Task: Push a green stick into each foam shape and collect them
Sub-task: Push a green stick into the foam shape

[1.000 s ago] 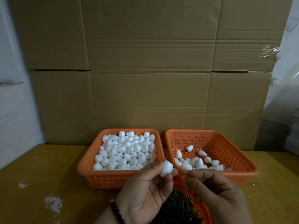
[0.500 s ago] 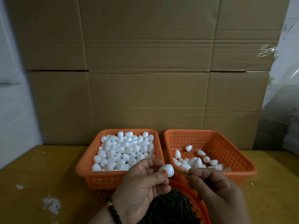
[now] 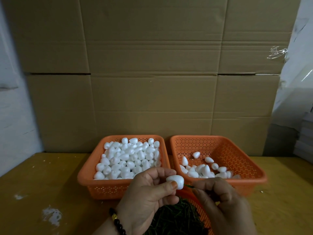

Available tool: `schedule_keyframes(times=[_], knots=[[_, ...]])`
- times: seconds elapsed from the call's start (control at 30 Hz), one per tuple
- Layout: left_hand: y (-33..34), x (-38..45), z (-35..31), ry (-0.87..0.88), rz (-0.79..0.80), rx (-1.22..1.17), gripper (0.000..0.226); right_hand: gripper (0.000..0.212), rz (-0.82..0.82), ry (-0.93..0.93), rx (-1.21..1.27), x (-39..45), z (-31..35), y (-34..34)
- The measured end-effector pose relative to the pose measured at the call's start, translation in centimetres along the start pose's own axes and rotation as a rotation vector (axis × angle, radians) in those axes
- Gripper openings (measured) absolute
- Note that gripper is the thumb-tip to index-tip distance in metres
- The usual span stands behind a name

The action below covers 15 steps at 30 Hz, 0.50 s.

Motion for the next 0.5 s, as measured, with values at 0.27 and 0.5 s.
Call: schedule_keyframes(times=[0.27, 0.5], knots=[[0.22, -0.08, -0.04, -0.010, 0.016, 0.028, 0.025, 0.028, -0.022, -0.055, 0.029, 0.04, 0.13, 0.23], [0.24, -0.17, -0.11, -0.018, 0.026, 0.047, 0.025, 0.025, -0.023, -0.043, 0.053, -0.10, -0.09, 0.40]])
Point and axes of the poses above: each hand's wrist, its own x-axis towards the middle knuckle, its own y-axis out of the palm, z = x × y, the point moved 1 cm from there along x, towards the middle knuckle, and after that the axes turned 5 degrees about z, right-handed, at the moved point
